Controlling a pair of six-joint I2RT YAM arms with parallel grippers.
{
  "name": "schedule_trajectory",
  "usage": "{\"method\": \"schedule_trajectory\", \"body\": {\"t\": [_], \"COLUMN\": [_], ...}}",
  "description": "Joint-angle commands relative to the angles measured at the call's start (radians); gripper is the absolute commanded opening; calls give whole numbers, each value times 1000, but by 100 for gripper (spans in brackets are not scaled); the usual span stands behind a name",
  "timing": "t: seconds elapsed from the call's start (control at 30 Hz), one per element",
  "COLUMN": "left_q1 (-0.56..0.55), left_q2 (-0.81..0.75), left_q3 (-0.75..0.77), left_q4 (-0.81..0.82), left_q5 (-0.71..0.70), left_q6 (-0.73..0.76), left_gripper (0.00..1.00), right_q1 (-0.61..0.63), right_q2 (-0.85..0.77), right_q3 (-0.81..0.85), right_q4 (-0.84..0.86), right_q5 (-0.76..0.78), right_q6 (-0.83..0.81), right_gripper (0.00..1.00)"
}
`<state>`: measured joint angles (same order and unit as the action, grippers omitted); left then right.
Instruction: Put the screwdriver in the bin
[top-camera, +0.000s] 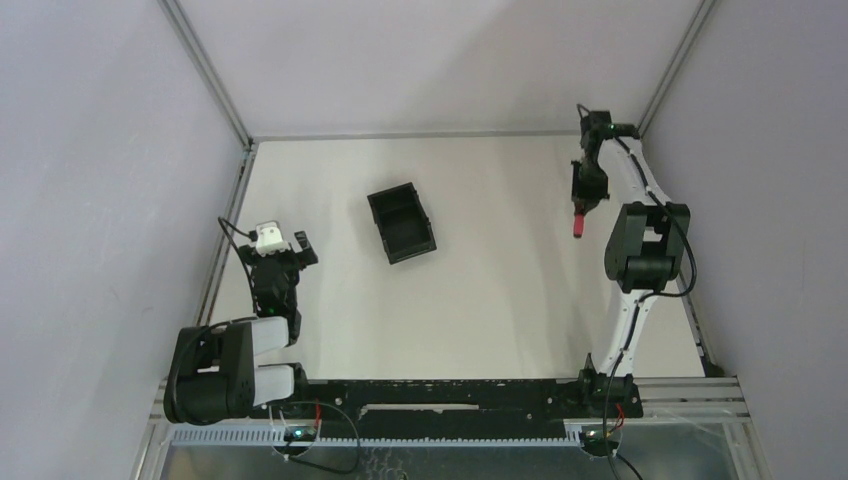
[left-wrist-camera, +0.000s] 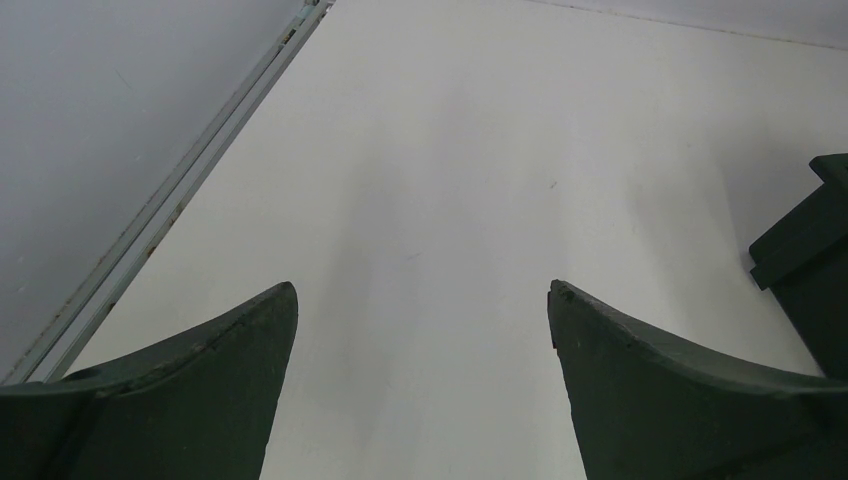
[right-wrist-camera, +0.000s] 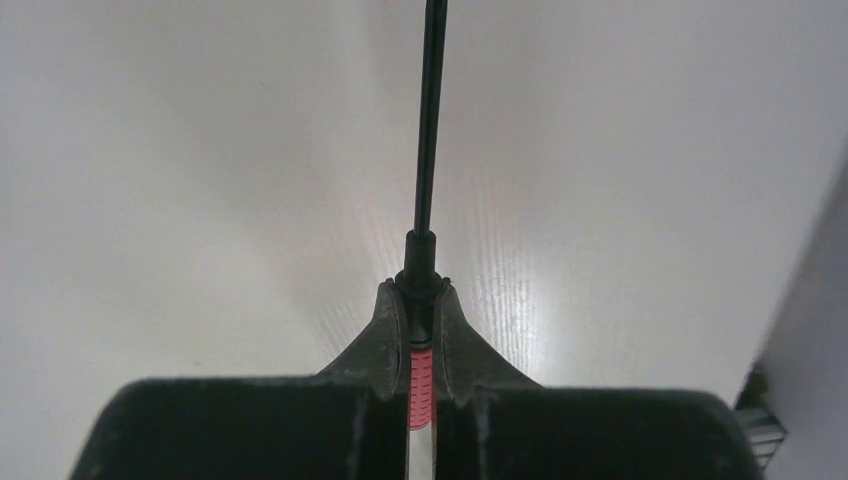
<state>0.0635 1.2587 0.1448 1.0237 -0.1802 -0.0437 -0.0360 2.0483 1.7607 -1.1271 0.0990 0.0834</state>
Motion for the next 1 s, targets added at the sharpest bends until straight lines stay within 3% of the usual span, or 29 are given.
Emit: {"method": "schedule_trajectory", "body": {"t": [0.0,0.17,0.43,0.6,0.83,0.97], "left_q1": [-4,-5,-5,-5,-5,-5], "left_q2": [0,0,0,0,0,1], "left_q3": [48,47,47,47,48,48], "left_q4": [35,34,35,35,35,35], "left_q5": [-3,-3,-3,-3,-3,-3], "left_q6": [17,18,18,18,17,18], "left_gripper": [100,100,100,100,100,100], "right_q1": [24,53,129,336,629,710], "right_q2": [-64,-60,-50,7,198,178], "right_q3": [263,425,450,496,792,745], "right_q4": [-267,-393,-381,-303,-251,-102], "right_q5": [65,87,73,28,-63,-78], "right_q6": [-3,21,98,154,125,82], "right_gripper": [0,0,0,0,0,0]}}
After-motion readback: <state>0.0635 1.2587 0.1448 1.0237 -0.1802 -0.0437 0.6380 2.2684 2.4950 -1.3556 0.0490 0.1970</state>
